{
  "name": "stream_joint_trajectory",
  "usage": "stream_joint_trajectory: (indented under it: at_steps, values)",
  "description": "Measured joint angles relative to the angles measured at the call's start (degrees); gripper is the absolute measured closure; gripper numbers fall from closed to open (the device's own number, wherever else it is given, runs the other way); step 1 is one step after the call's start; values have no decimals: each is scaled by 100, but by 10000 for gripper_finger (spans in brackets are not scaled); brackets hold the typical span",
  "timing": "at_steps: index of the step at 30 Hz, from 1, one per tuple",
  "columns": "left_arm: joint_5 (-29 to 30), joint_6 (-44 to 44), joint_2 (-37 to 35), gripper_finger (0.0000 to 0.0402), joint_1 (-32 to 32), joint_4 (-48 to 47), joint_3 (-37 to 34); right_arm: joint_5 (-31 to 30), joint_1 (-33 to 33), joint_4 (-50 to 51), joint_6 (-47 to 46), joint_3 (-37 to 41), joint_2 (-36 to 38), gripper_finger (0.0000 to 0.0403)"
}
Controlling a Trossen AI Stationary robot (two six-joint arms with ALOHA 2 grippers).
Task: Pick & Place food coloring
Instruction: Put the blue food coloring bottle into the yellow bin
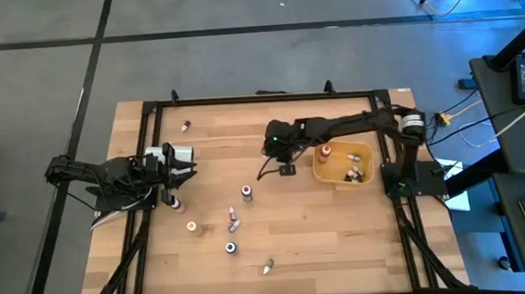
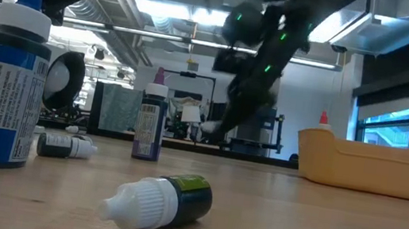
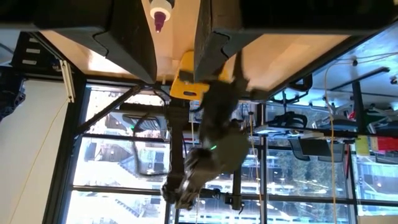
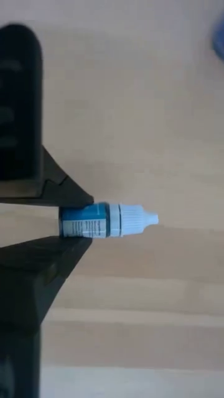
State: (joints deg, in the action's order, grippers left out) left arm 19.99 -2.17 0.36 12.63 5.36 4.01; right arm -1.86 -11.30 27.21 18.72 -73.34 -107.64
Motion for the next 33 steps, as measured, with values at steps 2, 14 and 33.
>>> stream_joint_trajectory:
  at_steps: [2, 14, 33]
  values:
    - [4, 0, 0, 299, 0, -2, -1, -140, 194, 481, -54, 6, 350, 334]
    - [-5, -2, 0, 299, -1, -4, -2, -152, 1588, 3351, -2131, 15, 2544, 330]
    - [-12, -22, 0, 298, 0, -2, -2, -1037, 1590, 3809, -4876, 3467, 5021, 326]
